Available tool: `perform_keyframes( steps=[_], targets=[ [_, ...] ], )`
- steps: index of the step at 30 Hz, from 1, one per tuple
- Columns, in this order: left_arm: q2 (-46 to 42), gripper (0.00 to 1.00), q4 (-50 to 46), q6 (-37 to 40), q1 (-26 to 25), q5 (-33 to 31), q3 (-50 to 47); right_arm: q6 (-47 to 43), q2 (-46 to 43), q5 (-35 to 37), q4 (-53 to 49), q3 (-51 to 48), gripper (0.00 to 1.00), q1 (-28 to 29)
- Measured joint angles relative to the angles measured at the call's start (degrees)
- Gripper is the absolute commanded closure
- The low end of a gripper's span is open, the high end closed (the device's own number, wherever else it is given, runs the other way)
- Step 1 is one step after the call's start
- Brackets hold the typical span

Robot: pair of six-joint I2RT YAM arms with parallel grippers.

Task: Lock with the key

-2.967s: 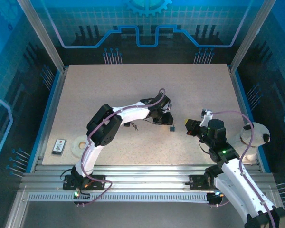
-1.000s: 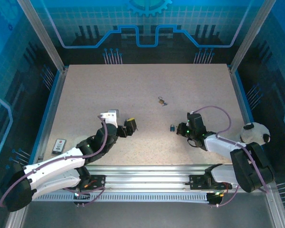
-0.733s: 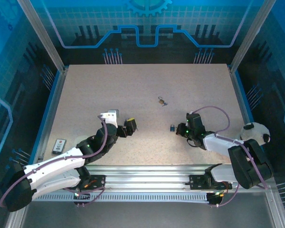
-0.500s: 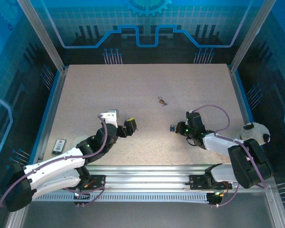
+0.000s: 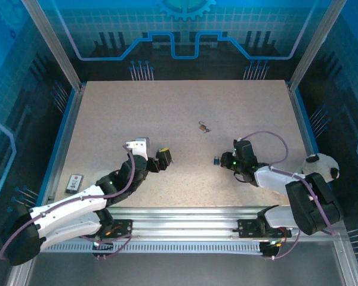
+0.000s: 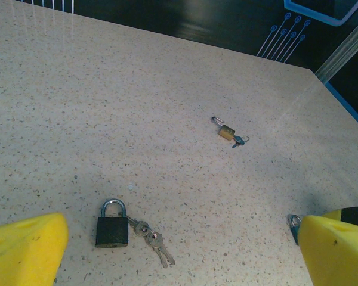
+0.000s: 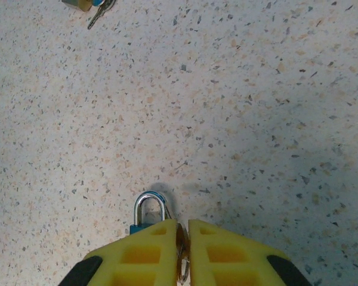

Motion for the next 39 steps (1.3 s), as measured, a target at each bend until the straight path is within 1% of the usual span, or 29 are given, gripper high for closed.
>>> perform_keyframes(
  steps=[6, 15, 17, 19, 21, 23, 25, 28, 34, 36, 37, 39],
  targets=[
    [0.00, 0.01, 0.00, 0.00, 0.02, -0.02, 0.00, 0.00, 0.00, 0.00, -0.02, 0.22, 0.88, 0.00],
    [0.00, 0.01, -0.02, 0.00, 0.02, -0.42, 0.00, 0.00, 0.00, 0.02, -0.20, 0.24, 0.84, 0.00],
    [-0.02, 0.01, 0.00, 0.02, 0.02, -0.42, 0.00, 0.00, 0.00, 0.02, -0.24, 0.22, 0.82, 0.00],
    [-0.11, 0.01, -0.04, 0.00, 0.02, -0.42, 0.00, -0.02, 0.00, 0.02, -0.48, 0.24, 0.79, 0.00],
    [-0.33, 0.01, -0.02, 0.02, 0.02, -0.42, 0.00, -0.24, -0.04, 0.02, -0.72, 0.24, 0.72, 0.00],
    [-0.55, 0.01, -0.02, 0.00, 0.02, -0.46, 0.00, -0.57, -0.39, 0.02, -1.46, 0.35, 0.62, 0.00],
    [-0.76, 0.01, -0.02, 0.02, 0.02, -0.61, 0.00, -0.87, -1.36, 0.07, -2.89, 0.76, 0.49, 0.02],
    [-0.81, 0.01, -0.11, -0.02, 0.02, -0.98, 0.00, -1.75, -3.32, 0.22, -5.11, 2.03, 0.35, 0.04],
    [-1.20, 0.01, -0.72, -0.48, 0.02, -2.45, 0.00, -3.98, -6.49, -0.15, -9.51, 5.62, 0.18, 0.04],
    [-1.20, 0.01, -0.92, -0.85, 0.02, -2.82, 0.00, -5.09, -6.54, -1.03, -11.61, 7.48, 0.04, 0.04],
    [-1.20, 0.01, -1.05, -1.09, 0.02, -2.99, 0.00, -5.84, -6.38, -1.49, -13.00, 8.70, 0.00, 0.07],
    [-1.29, 0.01, -1.31, -1.79, 0.02, -3.45, 0.00, -7.06, -5.31, -1.95, -15.96, 11.89, 0.00, 0.39]
  ],
)
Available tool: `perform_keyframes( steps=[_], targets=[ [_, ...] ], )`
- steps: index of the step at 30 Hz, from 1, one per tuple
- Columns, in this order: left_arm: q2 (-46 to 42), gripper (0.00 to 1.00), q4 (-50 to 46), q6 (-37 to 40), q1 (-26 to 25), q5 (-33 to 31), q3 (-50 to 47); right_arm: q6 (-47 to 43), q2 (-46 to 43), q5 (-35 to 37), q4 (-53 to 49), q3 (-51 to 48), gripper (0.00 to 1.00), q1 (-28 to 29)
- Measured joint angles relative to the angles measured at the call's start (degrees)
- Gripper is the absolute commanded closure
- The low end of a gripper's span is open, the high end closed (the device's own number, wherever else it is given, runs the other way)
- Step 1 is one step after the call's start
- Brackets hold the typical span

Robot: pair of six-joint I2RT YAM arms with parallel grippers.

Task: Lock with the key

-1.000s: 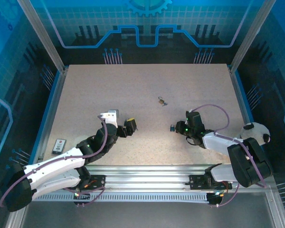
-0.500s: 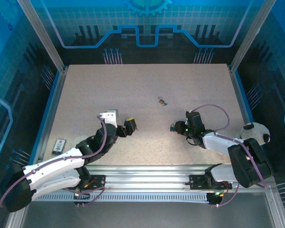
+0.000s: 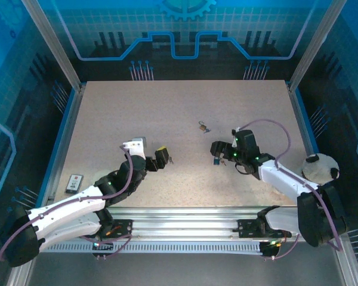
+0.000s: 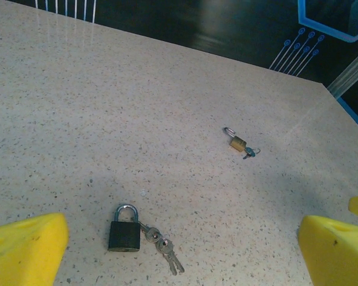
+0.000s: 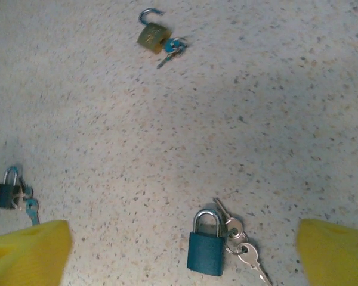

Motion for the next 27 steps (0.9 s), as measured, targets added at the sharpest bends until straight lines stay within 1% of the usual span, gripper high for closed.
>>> perform_keyframes(
  steps=[4, 7, 10, 20, 27],
  targets=[
    [-0.24, 0.01, -0.59, -0.20, 0.00, -0.66, 0.00, -3.19, 4.04, 1.05, -6.49, 8.26, 0.00, 2.08],
    [-0.46, 0.01, -0.90, -0.22, 0.00, -1.38, 0.00, -6.27, 7.63, 3.69, -12.00, 14.95, 0.00, 5.18],
    [-0.55, 0.01, -0.87, -0.61, 0.00, -2.23, 0.00, -8.76, 11.63, 5.25, -16.39, 21.79, 0.00, 6.95],
    [-0.55, 0.01, -0.85, -1.49, 0.00, -4.90, -0.83, -15.08, 22.62, 5.25, -27.89, 40.44, 0.00, 6.97],
    [-0.55, 0.01, -0.85, -1.49, 0.00, -6.19, -1.03, -19.45, 30.60, 8.15, -34.14, 50.16, 0.00, 6.97]
  ],
)
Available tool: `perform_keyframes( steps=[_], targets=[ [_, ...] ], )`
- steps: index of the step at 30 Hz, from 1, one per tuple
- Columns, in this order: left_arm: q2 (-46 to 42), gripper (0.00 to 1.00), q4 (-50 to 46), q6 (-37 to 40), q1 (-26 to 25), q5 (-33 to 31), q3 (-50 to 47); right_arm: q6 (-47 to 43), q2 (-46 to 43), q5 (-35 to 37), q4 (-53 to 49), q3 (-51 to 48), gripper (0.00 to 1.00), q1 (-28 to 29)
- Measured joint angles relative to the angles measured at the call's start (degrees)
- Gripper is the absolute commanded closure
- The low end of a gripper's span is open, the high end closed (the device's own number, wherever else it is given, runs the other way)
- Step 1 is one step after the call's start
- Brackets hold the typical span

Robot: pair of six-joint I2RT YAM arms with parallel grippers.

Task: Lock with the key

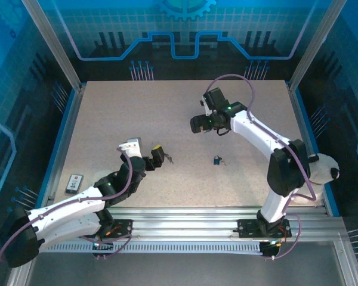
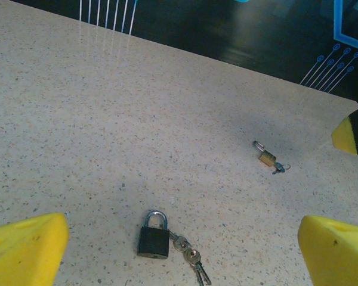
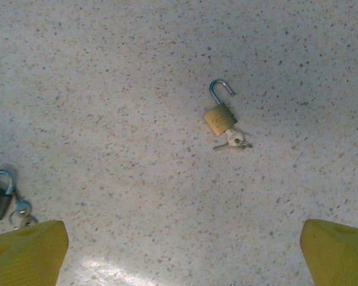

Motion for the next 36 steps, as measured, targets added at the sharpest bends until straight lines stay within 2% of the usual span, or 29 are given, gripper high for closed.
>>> perform_keyframes(
  steps=[10, 18, 36],
  targets=[
    [0.00, 0.01, 0.02, 0.00, 0.00, -0.83, -0.68, -4.22, 9.49, 1.99, -4.81, 6.73, 0.04, -0.66],
    [0.00, 0.01, 0.07, 0.02, 0.00, -1.27, -0.68, -7.02, 15.80, 1.53, -6.49, 12.20, 0.22, -1.90],
    [0.35, 0.01, 0.09, 0.04, 0.00, -1.31, -0.68, -11.85, 26.49, -0.92, -8.37, 19.71, 0.31, -3.87]
  ],
)
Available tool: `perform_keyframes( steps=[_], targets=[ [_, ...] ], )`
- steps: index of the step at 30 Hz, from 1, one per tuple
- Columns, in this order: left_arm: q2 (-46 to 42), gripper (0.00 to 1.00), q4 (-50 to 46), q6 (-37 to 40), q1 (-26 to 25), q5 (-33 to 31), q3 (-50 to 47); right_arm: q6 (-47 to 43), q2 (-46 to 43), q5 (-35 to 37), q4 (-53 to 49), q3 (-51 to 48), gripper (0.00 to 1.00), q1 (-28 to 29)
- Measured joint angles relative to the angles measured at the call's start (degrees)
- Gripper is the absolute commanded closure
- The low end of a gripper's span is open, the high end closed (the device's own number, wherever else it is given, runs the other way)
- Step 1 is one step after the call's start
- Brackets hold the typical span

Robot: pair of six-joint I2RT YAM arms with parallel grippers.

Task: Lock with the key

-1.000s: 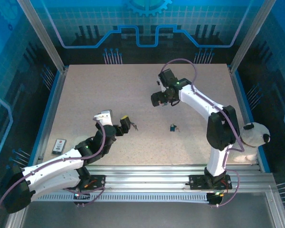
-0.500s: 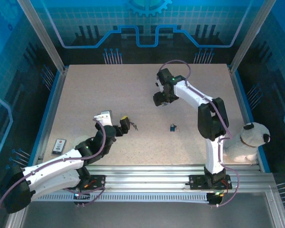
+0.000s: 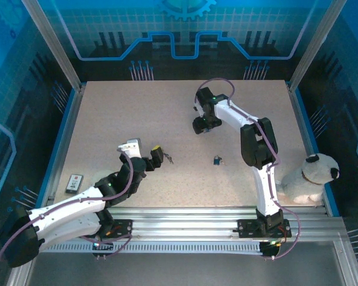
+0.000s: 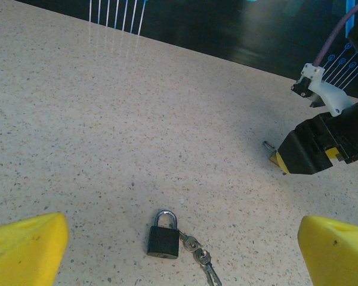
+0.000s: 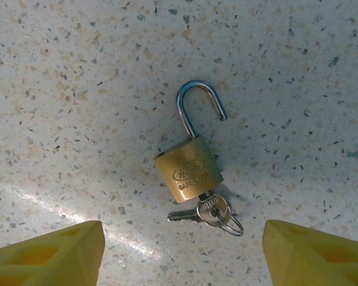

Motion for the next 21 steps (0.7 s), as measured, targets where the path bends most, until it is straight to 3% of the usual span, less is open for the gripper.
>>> perform_keyframes(
  steps=[21],
  targets=[
    [0.44, 0.01, 0.37, 0.00, 0.00, -0.17, 0.00, -2.64, 4.79, -2.56, -0.61, 6.69, 0.40, -1.49]
  ],
)
